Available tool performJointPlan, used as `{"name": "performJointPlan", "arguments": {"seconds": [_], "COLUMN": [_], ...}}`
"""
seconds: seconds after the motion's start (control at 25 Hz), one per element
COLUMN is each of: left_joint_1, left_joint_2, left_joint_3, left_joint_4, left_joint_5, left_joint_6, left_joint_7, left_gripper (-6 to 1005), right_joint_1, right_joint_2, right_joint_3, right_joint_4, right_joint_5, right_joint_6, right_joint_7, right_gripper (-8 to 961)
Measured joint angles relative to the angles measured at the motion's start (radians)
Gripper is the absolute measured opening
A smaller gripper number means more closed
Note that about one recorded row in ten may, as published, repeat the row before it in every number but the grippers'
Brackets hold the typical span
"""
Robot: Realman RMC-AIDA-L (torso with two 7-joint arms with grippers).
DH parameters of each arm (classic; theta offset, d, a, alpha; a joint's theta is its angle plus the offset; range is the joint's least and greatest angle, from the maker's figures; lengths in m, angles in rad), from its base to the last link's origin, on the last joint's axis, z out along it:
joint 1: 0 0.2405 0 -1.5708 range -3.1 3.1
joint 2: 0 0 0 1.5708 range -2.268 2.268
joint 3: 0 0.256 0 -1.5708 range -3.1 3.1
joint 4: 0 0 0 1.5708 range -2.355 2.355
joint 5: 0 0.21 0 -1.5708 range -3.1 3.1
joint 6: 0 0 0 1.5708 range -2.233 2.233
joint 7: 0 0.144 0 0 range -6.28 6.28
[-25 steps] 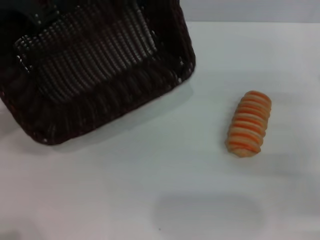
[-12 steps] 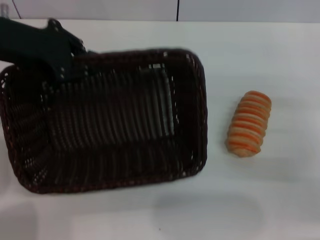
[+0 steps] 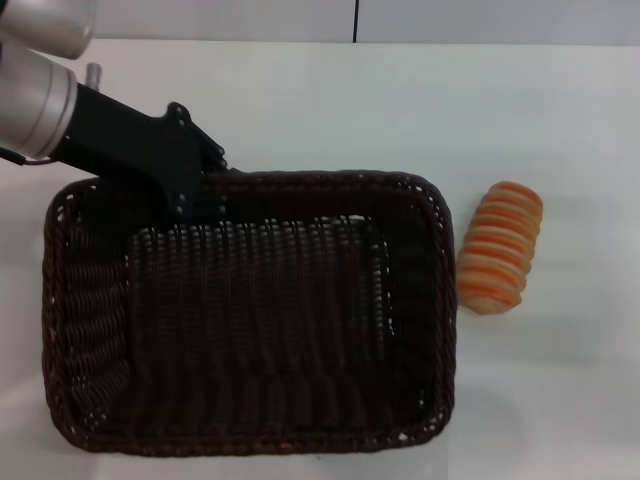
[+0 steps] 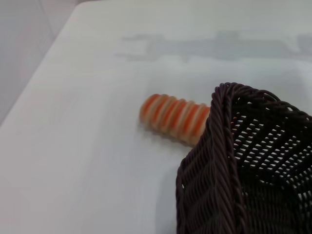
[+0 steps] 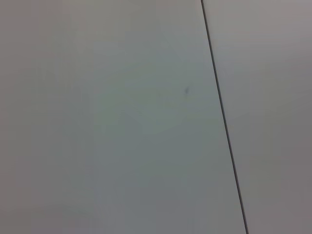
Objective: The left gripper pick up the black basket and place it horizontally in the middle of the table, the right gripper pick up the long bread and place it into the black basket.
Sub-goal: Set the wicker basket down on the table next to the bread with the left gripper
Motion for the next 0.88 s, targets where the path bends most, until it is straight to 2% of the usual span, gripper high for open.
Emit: {"name": "performJointPlan", "arguments": {"seconds": [0.12,0.24,0.36,0.68,0.88], "left_joint_1": [-0.007,-0.011,-0.013,-0.028,-0.024], "left_joint_2": [-0.005,-0.023,-0.029,-0.029,-0.031], "left_joint_3": [0.007,0.005,0.001,0.013,0.019], "left_joint_4": [0.021,0.032,0.036,0.055,0.053], "left_joint_5": [0.001,0.002,-0.002,-0.013,-0.014], "left_joint_6": [0.004,0.009,0.015,0.006,0.024], "left_joint_7": [0.0,0.005,-0.001,-0.011,-0.012], "left_gripper": [183,182,181,193,366], "right_joint_1": [0.0,-0.001,-0.001,-0.006,-0.01], "right_joint_2": [0.0,0.0,0.0,0.0,0.0], "right_joint_3": [0.0,0.0,0.0,-0.002,-0.002], "right_joint_4": [0.0,0.0,0.001,0.007,0.009], "right_joint_5": [0.0,0.0,0.0,-0.004,-0.006], "right_joint_6": [0.0,0.0,0.0,0.0,0.0], "right_joint_7": [0.0,0.0,0.0,0.0,0.0], "right_gripper": [670,670,670,670,670]}}
